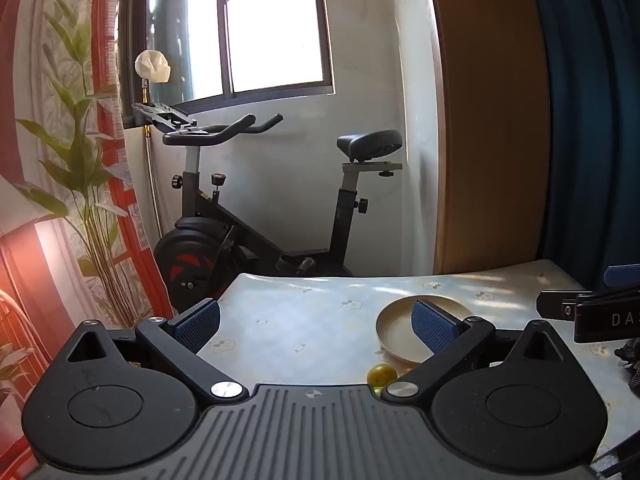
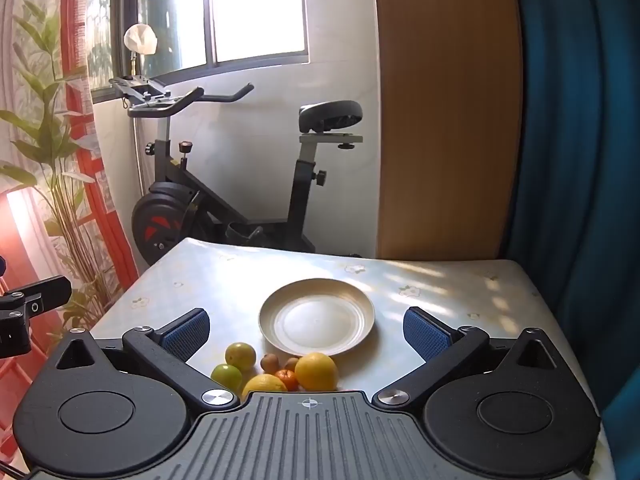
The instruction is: Organize fruits
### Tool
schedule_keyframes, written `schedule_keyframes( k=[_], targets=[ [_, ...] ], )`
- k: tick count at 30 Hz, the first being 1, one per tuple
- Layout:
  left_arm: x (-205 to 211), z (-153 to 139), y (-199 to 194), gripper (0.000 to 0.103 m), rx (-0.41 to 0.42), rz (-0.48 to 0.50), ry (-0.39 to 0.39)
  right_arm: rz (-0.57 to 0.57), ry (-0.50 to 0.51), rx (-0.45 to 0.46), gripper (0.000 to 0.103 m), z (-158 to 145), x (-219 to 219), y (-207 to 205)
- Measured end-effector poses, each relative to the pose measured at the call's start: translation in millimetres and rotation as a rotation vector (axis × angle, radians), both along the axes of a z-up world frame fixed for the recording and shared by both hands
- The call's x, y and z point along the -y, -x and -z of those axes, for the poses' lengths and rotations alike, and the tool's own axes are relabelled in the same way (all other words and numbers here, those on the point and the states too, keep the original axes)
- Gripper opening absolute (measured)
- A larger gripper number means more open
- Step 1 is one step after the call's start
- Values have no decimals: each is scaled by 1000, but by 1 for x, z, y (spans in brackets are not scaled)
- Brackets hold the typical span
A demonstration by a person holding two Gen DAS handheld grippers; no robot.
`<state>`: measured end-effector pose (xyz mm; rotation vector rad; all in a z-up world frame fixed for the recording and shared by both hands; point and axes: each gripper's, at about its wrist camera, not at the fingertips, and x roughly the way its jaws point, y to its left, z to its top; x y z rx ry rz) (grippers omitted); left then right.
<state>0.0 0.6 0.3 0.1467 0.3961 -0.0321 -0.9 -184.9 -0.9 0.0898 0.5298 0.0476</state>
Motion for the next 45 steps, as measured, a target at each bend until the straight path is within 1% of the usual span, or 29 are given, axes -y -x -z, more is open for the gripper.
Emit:
schedule_keyframes(
  k=[6, 8, 9, 22, 45],
  targets=[
    [-2, -1, -1, 103, -6, 10, 29, 1, -10, -6, 103, 1, 5, -4],
    [-4, -2, -4, 103, -9, 13, 37, 6, -2, 4, 103, 0, 1, 1],
    [2, -1, 2, 103, 16, -10, 8, 5, -2, 4, 103, 0, 1, 1],
    [2, -2, 6, 103, 31, -15, 10, -1, 0, 11, 103, -1, 2, 4],
    [1, -1, 6, 103, 35, -13, 18, 3, -1, 21, 103, -1, 4, 5]
  ],
)
